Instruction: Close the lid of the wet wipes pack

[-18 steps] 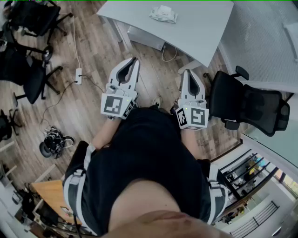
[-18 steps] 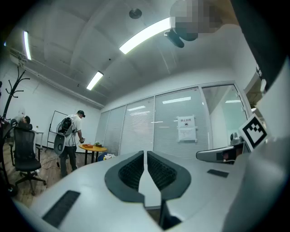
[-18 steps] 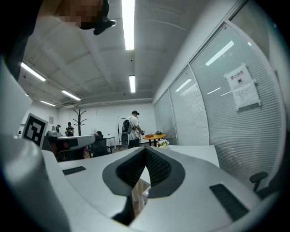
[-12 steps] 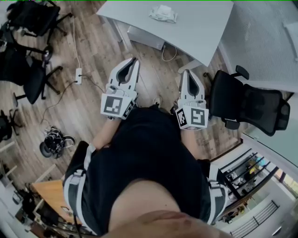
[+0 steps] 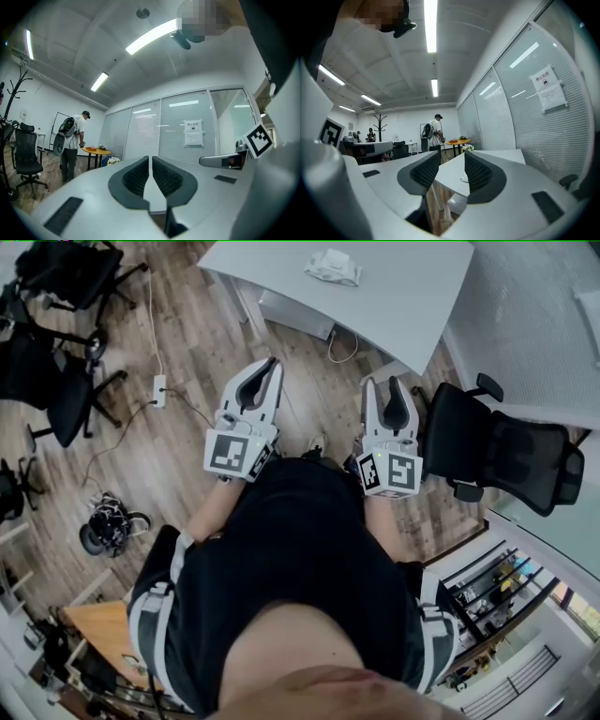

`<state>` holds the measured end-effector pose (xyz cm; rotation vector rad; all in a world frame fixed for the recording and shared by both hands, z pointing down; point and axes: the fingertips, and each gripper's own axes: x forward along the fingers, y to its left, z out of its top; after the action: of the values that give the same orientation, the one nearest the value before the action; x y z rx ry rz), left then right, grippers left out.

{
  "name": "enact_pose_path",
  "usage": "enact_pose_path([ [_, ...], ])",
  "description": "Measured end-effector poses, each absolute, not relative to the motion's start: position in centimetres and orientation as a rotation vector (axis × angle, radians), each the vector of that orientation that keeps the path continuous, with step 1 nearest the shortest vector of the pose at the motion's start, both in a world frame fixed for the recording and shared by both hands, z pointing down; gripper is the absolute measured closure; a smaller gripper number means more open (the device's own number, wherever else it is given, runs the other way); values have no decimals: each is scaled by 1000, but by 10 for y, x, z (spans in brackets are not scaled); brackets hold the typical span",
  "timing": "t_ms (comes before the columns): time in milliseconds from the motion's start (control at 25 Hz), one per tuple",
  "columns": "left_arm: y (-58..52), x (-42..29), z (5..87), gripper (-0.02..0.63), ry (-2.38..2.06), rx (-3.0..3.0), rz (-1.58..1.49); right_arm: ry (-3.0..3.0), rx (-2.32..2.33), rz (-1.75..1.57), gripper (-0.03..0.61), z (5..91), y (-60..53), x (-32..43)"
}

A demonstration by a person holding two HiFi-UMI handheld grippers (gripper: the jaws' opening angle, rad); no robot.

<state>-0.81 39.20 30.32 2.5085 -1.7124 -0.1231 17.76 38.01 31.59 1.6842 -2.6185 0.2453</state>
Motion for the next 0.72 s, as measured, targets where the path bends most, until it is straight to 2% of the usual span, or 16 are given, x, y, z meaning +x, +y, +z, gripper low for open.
enact_pose_path([
  [720, 389, -89, 322, 572, -1612, 2527, -123, -2580, 1716, 228, 400, 322, 363, 98],
])
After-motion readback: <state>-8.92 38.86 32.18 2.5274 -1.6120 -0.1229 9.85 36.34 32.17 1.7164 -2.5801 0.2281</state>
